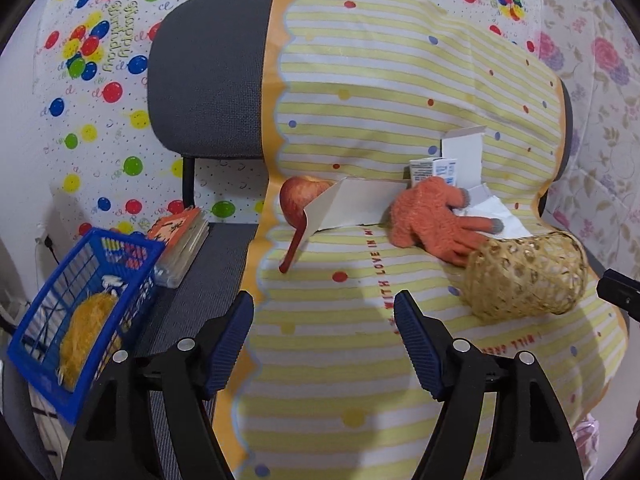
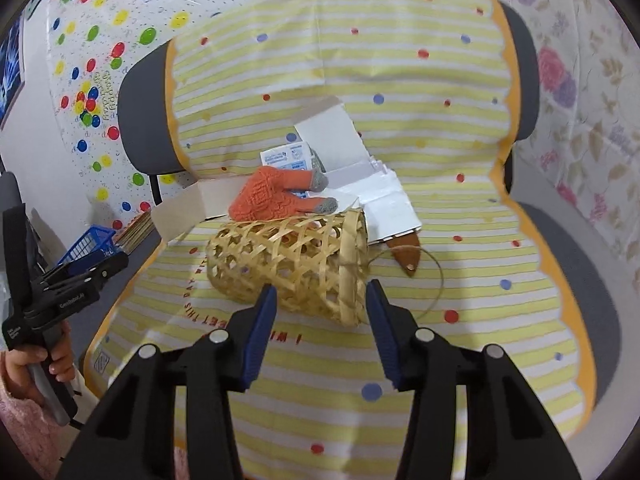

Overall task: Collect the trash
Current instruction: 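Move both tools back over the chair toward remaining items, then grasp white paper card with left tool while right tool grasps bamboo basket rim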

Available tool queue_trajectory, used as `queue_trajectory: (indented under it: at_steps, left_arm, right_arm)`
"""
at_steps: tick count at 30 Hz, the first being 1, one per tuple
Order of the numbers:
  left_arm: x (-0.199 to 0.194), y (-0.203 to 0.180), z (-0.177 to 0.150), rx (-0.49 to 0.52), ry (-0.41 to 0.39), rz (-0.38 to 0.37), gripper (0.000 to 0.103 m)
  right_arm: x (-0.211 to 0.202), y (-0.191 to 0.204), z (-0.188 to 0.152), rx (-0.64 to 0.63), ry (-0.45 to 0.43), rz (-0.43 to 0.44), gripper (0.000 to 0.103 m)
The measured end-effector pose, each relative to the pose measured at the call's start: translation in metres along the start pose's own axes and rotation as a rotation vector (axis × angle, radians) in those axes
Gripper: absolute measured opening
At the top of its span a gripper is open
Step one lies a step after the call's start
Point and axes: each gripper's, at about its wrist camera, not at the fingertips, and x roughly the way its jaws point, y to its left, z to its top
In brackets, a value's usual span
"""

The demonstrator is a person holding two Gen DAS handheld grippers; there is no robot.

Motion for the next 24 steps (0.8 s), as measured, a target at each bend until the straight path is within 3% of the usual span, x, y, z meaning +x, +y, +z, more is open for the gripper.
queue_trajectory:
  at_steps: [6,17,18,20,24]
  left_arm:
    - [0.041,0.016,0.021,-0.026,0.016,0.019,0.062]
    - [0.112,-0.004,0.048,0.138,0.091,-0.012,0.034]
    - [0.115,-0.007,0.048,0.154,0.103,-0.016,0.031]
    - [0.114,-0.011,0.048,0.180,0.115,-0.019,0.012]
    - [0.091,-0.017,0.044,0.195,0.103,-0.022,0.002]
  right_arm:
    - [0.018,-0.006,0.006,0.019,0.021,0.025,0.054]
    - [0.030,-0.009,0.011,0.016,0.036,0.058,0.051]
    - [0.029,-0.009,0.011,0.015,0.036,0.059,0.051]
    - [0.026,-0.010,0.010,0.016,0.035,0.058,0.051]
    - [0.019,-0.011,0.009,0.017,0.021,0.060,0.051]
